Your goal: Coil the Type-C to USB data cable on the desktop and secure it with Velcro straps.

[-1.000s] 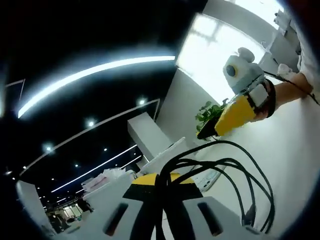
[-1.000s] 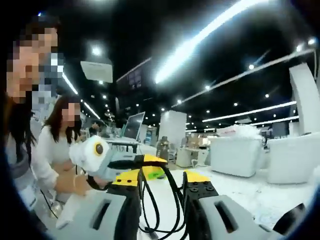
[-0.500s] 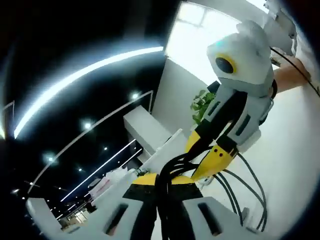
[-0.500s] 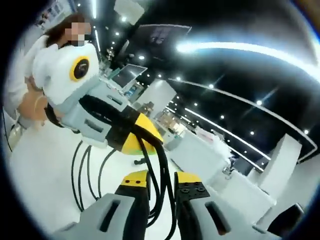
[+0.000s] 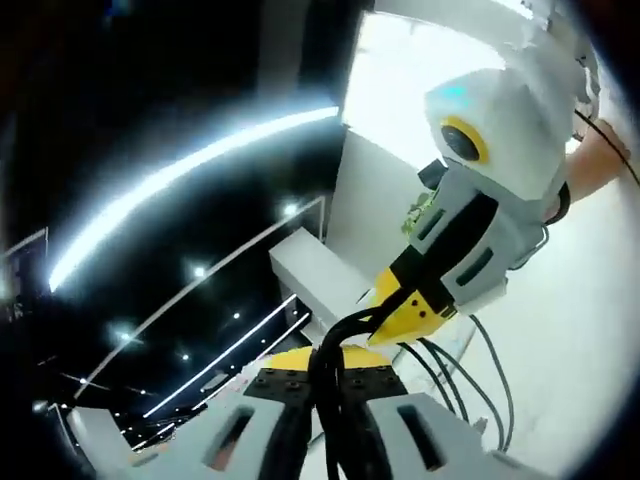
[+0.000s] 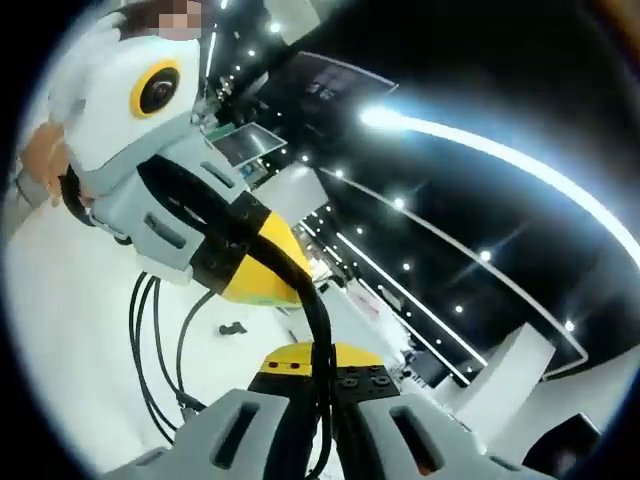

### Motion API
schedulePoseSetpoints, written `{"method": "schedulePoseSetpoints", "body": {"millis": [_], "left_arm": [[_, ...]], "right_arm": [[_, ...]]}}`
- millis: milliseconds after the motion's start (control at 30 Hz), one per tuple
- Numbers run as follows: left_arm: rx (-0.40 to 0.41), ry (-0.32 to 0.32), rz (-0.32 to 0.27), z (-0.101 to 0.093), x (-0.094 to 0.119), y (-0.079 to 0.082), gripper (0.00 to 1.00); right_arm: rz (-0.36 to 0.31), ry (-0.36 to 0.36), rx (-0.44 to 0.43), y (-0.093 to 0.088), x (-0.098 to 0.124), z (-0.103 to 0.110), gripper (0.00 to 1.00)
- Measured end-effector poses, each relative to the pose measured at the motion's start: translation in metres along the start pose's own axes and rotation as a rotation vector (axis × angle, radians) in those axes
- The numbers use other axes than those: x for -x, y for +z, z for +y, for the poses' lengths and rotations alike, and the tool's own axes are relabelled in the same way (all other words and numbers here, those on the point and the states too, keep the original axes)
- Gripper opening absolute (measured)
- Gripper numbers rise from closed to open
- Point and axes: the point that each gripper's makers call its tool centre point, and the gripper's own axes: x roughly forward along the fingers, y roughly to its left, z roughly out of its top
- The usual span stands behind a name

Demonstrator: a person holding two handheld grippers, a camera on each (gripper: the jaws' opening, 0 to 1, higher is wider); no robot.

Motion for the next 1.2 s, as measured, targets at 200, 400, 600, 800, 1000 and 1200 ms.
{"method": "schedulePoseSetpoints", "body": {"millis": [200,400,600,800,1000,1200], "left_arm": [[0.046,-0.037,0.066,-0.007,0.0,-0.011,0.24],[0.059,-0.086,0.156,-0.023,-0.007,-0.038,0.1],[0.136,-0.096,0.162,-0.02,-0.014,-0.041,0.04],[0.203,-0.058,0.166,-0.013,-0.016,-0.032,0.04],[0.284,-0.048,0.171,-0.011,-0.011,-0.026,0.04],[0.324,-0.052,0.167,-0.011,-0.006,-0.022,0.04]], "right_arm": [[0.061,0.008,-0.077,-0.02,0.005,-0.01,0.03],[0.065,0.068,-0.266,-0.03,0.01,-0.01,0.02],[0.029,0.039,-0.386,-0.034,0.01,-0.012,0.04],[0.023,-0.05,-0.518,-0.046,0.007,-0.017,0.16],[0.053,-0.16,-0.336,-0.046,0.006,-0.019,0.19],[0.033,-0.176,-0.268,-0.041,0.001,-0.014,0.07]]}}
